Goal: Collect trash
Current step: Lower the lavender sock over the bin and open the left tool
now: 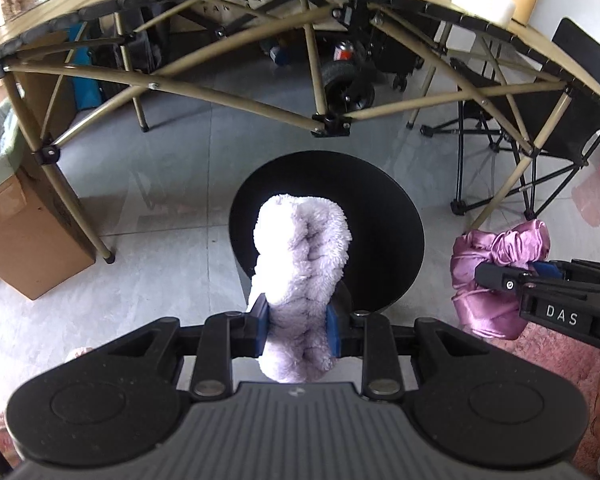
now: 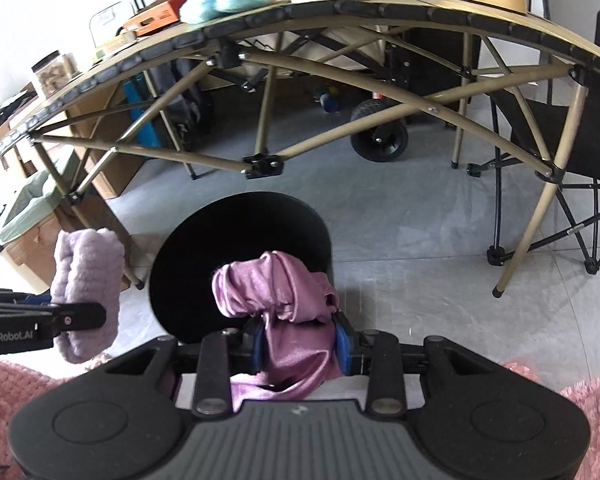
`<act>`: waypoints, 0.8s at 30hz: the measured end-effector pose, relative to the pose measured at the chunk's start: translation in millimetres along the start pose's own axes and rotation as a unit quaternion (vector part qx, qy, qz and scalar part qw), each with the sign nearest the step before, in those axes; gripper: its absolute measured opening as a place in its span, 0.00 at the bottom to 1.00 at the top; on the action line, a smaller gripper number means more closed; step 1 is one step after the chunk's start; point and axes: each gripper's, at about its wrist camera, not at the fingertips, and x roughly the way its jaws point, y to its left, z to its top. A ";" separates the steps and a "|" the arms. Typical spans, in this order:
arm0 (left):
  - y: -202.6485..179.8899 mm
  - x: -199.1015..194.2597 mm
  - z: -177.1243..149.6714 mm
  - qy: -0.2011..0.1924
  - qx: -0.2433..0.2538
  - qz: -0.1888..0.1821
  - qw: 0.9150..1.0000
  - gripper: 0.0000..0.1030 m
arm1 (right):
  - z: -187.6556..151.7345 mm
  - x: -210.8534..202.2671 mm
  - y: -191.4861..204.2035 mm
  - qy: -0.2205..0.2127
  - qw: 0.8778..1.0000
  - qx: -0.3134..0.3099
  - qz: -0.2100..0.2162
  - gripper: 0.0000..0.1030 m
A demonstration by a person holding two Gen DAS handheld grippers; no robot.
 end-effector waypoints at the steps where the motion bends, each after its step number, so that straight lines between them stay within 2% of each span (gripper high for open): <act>1: -1.7 3.0 2.8 0.003 0.004 0.000 1.000 0.28 | 1.2 1.6 -3.6 0.000 1.000 0.004 -0.001 0.32; 15: -37.7 68.0 55.7 0.063 0.058 -0.010 0.996 0.28 | 24.1 26.8 -47.4 -0.012 0.998 0.057 -0.021 0.31; 24: -55.1 114.2 69.5 0.102 0.070 0.005 0.992 0.28 | 24.9 34.1 -64.6 -0.009 0.996 0.081 -0.019 0.31</act>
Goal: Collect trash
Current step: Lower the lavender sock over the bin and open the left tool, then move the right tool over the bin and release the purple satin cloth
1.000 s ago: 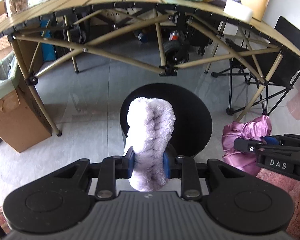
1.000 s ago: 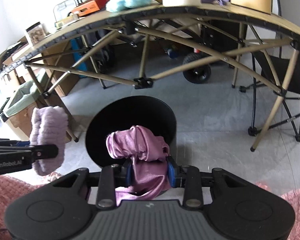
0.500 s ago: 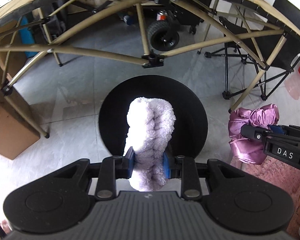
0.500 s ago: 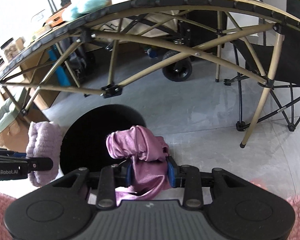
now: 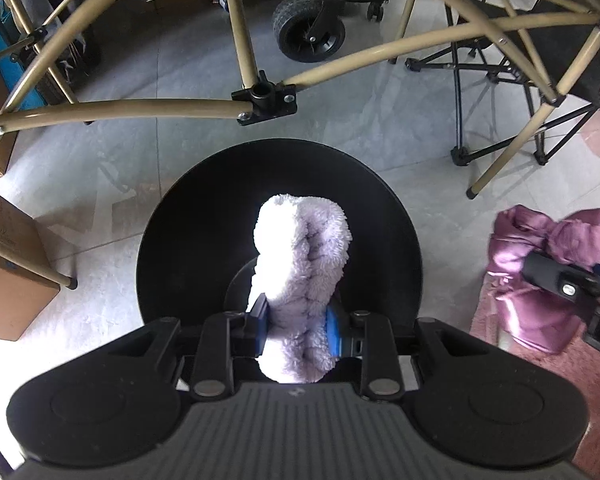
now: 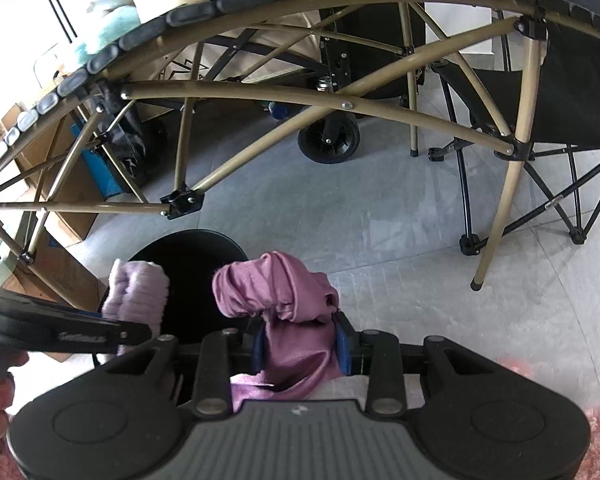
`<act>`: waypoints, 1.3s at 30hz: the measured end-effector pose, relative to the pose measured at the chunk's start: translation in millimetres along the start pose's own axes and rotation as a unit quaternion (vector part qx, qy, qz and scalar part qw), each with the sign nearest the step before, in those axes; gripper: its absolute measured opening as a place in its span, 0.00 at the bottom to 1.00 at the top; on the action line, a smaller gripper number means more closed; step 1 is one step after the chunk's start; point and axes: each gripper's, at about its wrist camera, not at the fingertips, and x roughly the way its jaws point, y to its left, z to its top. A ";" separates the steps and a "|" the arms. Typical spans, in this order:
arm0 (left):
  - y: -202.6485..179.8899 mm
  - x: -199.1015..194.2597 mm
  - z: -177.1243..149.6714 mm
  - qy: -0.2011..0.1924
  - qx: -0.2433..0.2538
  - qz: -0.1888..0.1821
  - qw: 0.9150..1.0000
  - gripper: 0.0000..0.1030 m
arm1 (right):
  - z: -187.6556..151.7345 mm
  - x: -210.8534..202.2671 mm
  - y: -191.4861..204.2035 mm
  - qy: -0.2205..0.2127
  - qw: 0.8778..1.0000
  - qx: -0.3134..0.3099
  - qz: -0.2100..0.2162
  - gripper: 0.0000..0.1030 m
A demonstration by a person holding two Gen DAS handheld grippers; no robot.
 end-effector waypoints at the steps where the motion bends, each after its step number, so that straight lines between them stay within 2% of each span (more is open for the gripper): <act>1: -1.8 2.5 1.2 0.001 -0.001 0.004 1.000 0.28 | 0.3 -0.4 -1.3 -0.001 1.000 0.003 0.001 0.31; 3: -6.0 6.0 2.8 0.002 -0.002 0.010 1.000 0.28 | 0.1 -3.1 -3.4 -0.006 1.000 0.005 0.005 0.31; 5: -9.2 5.9 2.9 0.001 -0.004 0.011 1.000 0.33 | -0.5 -5.7 -6.5 -0.013 1.000 0.007 0.007 0.31; 6: -10.2 5.0 2.9 -0.002 -0.007 0.014 1.000 0.40 | -0.7 -7.0 -9.2 -0.015 1.000 0.011 0.009 0.31; 8: -11.0 3.1 3.1 -0.008 -0.014 0.019 1.000 0.64 | -1.3 -11.8 -12.2 -0.023 1.000 0.014 0.012 0.31; 9: -11.1 1.9 3.1 -0.012 -0.019 0.023 0.999 0.89 | -2.2 -14.6 -13.4 -0.027 0.999 0.015 0.014 0.31; 10: -10.7 0.2 2.8 -0.018 -0.027 0.031 0.999 0.99 | -3.0 -16.8 -14.2 -0.029 0.999 0.016 0.016 0.31; 14: -12.1 -9.3 0.9 -0.022 -0.045 0.049 0.998 1.00 | -4.6 -27.4 -17.2 -0.044 0.999 0.017 0.025 0.32; 21: -23.4 -43.7 -12.0 -0.047 -0.048 0.079 0.995 1.00 | -5.0 -54.1 -20.6 -0.077 0.995 0.022 0.054 0.31; 29: -33.7 -84.9 -37.7 -0.085 -0.056 0.090 0.991 1.00 | -13.4 -84.2 -12.8 -0.111 0.991 0.003 0.079 0.32; 39: -20.1 -115.5 -68.2 -0.105 -0.082 0.092 0.987 1.00 | -23.6 -96.3 1.8 -0.112 0.990 -0.021 0.087 0.32</act>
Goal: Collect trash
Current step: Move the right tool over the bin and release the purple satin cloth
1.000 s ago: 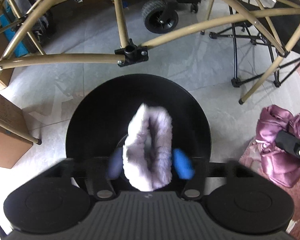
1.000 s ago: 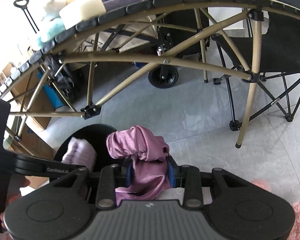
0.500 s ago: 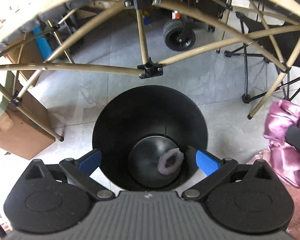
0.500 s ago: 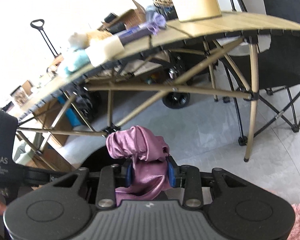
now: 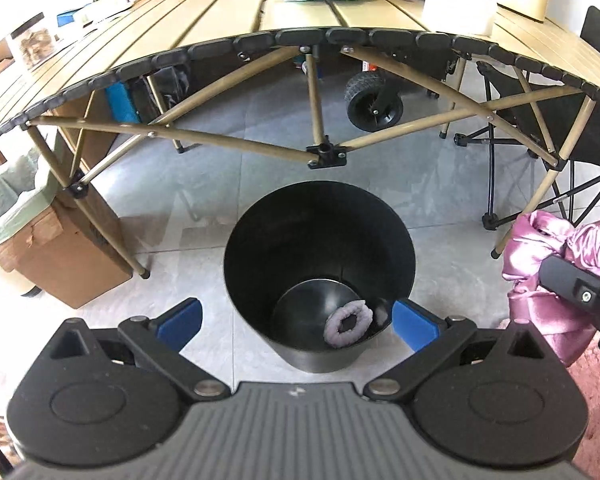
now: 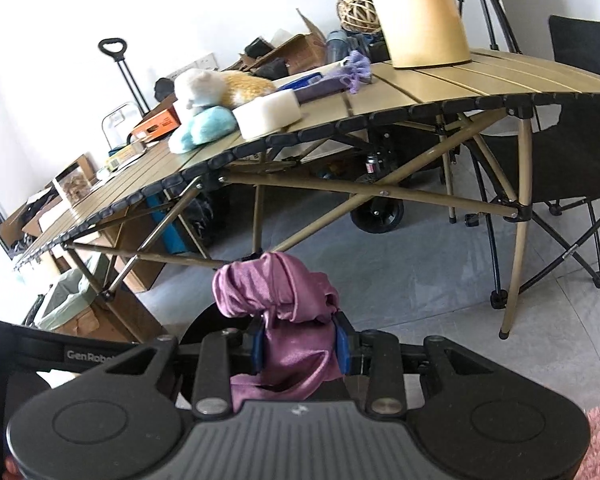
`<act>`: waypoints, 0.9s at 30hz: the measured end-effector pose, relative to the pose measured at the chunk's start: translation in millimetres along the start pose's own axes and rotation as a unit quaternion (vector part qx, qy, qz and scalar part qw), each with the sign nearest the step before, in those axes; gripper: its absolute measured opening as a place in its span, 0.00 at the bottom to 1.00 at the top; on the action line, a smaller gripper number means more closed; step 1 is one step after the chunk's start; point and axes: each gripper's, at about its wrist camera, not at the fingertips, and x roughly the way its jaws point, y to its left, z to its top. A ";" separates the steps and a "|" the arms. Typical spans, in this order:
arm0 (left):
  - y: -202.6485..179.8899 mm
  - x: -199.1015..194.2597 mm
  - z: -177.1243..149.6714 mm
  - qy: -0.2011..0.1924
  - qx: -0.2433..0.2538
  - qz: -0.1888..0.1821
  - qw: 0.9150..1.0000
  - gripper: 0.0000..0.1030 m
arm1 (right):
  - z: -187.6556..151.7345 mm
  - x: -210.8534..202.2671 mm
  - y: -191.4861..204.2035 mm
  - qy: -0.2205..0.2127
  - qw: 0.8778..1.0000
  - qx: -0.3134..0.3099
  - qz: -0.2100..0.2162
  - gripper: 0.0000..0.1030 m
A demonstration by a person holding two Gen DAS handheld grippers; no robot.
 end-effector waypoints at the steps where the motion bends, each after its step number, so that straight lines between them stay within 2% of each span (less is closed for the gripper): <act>1: 1.9 -1.4 -1.1 0.000 -0.002 0.000 1.000 1.00 | -0.9 0.2 2.9 0.002 1.000 -0.005 0.001 0.32; 11: 37.8 -8.2 -12.4 0.007 -0.044 0.001 0.999 1.00 | 6.4 13.4 36.1 0.032 0.998 -0.043 0.016 0.32; 27: 102.0 23.4 -14.6 0.033 -0.077 0.021 0.996 1.00 | 17.6 86.9 88.7 0.121 0.988 -0.099 0.003 0.32</act>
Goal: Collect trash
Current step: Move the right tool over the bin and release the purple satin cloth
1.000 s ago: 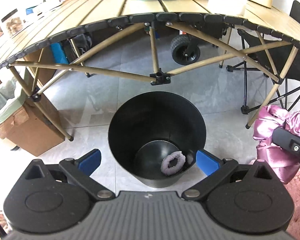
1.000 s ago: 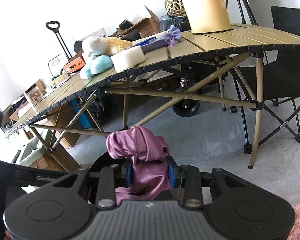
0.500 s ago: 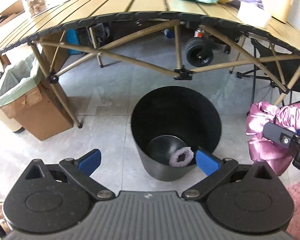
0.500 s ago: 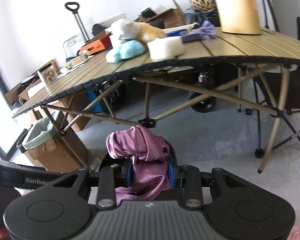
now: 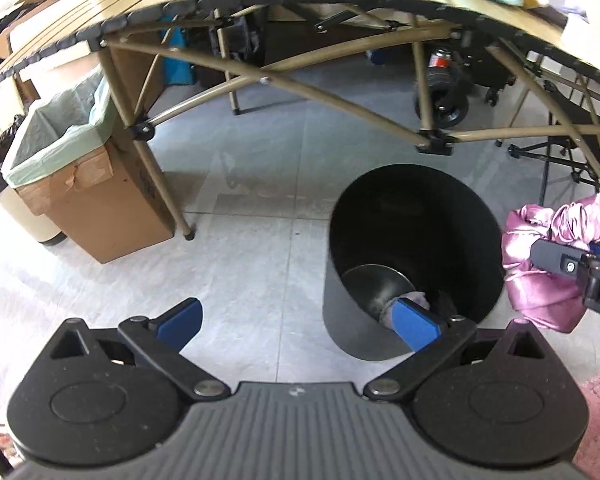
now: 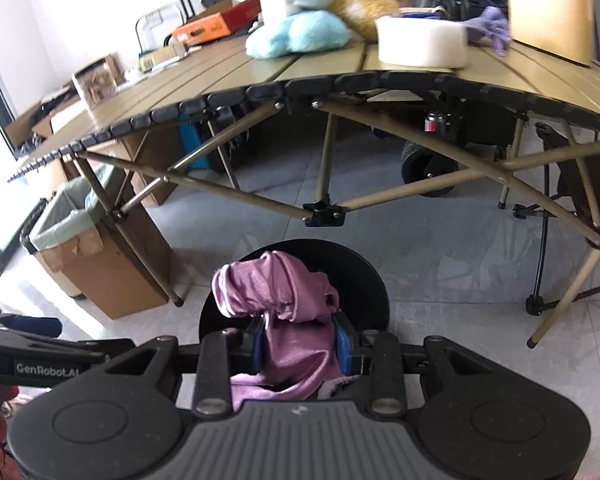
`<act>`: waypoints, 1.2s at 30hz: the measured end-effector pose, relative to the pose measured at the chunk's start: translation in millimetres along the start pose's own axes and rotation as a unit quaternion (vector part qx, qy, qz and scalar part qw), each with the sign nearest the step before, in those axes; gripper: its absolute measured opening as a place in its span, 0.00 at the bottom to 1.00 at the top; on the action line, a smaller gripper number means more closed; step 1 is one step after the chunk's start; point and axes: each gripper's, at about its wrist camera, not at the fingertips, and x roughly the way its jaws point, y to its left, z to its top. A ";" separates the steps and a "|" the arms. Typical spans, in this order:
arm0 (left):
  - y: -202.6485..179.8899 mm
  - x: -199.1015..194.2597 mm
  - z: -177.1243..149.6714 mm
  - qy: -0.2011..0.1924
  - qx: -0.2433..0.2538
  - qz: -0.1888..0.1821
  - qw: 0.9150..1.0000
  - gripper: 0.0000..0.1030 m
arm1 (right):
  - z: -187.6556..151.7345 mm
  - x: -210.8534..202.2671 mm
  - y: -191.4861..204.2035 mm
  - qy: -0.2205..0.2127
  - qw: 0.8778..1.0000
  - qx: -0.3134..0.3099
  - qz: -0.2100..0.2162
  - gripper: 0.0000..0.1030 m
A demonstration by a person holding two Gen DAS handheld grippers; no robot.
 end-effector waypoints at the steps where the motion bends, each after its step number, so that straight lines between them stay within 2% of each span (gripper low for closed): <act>1: 3.2 2.4 1.0 0.001 -0.003 0.001 1.000 1.00 | 3.5 4.6 2.2 0.005 1.000 -0.003 0.000 0.32; 16: 31.5 31.7 16.5 0.005 -0.021 0.014 1.000 1.00 | 28.2 73.4 33.0 0.076 0.996 -0.038 -0.013 0.32; 27: 41.0 49.5 16.9 0.004 -0.023 0.029 0.999 1.00 | 24.8 119.6 32.7 0.128 0.991 -0.016 -0.022 0.34; 30: 44.6 53.0 15.9 0.007 -0.025 0.031 0.999 1.00 | 24.8 129.9 32.6 0.143 0.989 -0.010 -0.025 0.52; 32: 46.4 54.7 15.3 0.009 -0.027 0.033 0.999 1.00 | 24.5 133.9 32.2 0.147 0.989 -0.007 -0.034 0.79; 35: 48.8 55.3 14.8 0.009 -0.029 0.034 0.999 1.00 | 24.7 137.7 31.9 0.149 0.988 -0.012 -0.050 0.98; 36: 50.0 56.1 14.7 0.009 -0.030 0.034 0.999 1.00 | 24.7 138.0 31.4 0.148 0.988 -0.013 -0.052 1.00</act>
